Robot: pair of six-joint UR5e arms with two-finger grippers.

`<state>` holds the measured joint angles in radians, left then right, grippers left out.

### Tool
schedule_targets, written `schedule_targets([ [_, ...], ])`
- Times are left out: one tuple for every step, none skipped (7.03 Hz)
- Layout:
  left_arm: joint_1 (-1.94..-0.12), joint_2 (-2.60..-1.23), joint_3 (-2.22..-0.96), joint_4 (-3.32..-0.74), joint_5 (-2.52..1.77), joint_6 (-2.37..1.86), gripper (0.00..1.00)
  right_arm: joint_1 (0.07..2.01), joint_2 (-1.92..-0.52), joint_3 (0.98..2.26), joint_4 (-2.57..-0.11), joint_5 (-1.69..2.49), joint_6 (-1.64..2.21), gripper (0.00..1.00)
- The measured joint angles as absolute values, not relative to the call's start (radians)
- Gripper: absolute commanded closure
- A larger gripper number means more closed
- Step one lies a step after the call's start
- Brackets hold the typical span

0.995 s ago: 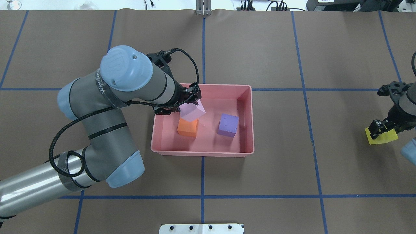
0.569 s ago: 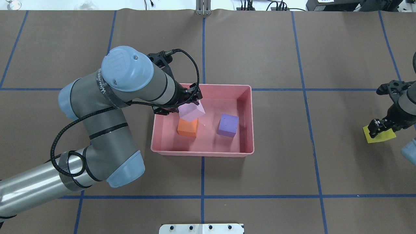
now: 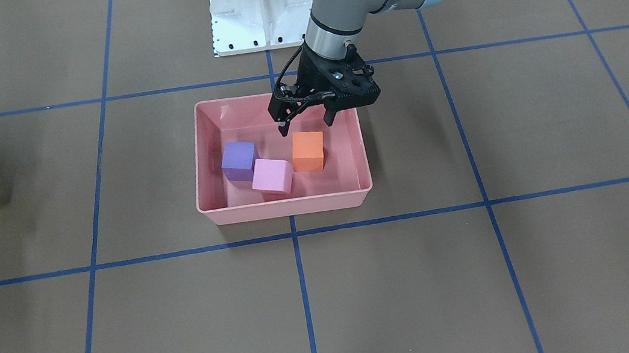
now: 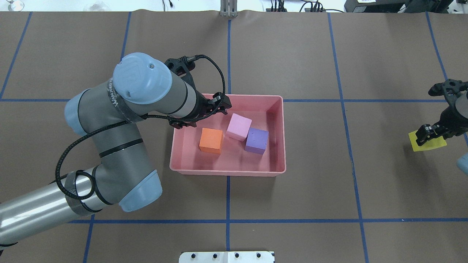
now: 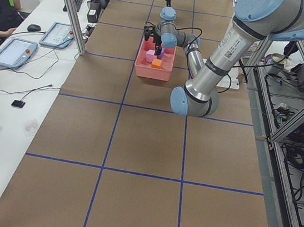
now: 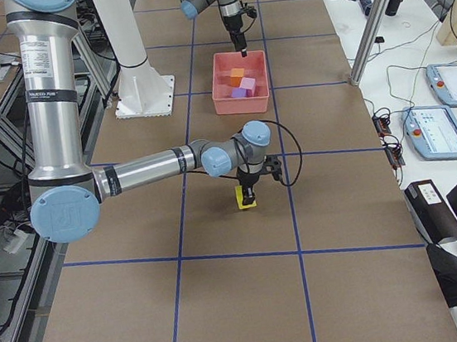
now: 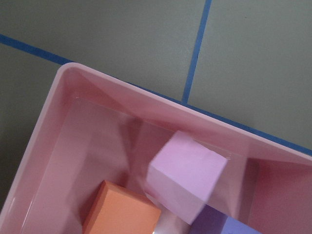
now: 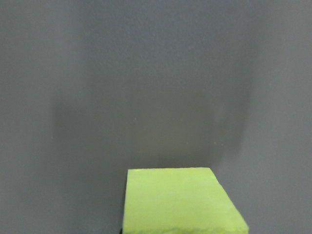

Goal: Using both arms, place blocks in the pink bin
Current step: 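Lift the yellow cube toward the bin with the right gripper while the left arm withdraws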

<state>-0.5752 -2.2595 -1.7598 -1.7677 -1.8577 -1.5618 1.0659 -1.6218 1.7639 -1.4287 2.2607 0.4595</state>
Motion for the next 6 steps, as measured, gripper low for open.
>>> schedule_targets([
  [-0.589, -2.253, -1.765, -1.766, -1.857, -1.535, 0.0, 1.122, -1.608, 1.779, -1.432, 2.316, 0.458, 1.0],
  [-0.613, -2.224, -1.783, -1.763, -1.859, -1.465, 0.0, 1.179, -1.575, 1.786, -1.444, 2.382, 0.457, 1.0],
  [-0.643, -2.168, -1.815, -1.762, -1.863, -1.38, 0.0, 1.221, -1.513, 1.791, -1.491, 2.433, 0.458, 1.0],
  [-0.674, -2.099, -1.854, -1.763, -1.866, -1.312, 0.0, 1.244, -1.415, 1.805, -1.595, 2.457, 0.461, 1.0],
  [-0.711, -2.022, -1.898, -1.767, -1.867, -1.272, 0.0, 1.248, -1.303, 1.822, -1.729, 2.464, 0.466, 1.0],
  [-0.757, -1.939, -1.942, -1.775, -1.868, -1.238, 0.0, 1.236, -1.195, 1.83, -1.839, 2.462, 0.486, 1.0],
])
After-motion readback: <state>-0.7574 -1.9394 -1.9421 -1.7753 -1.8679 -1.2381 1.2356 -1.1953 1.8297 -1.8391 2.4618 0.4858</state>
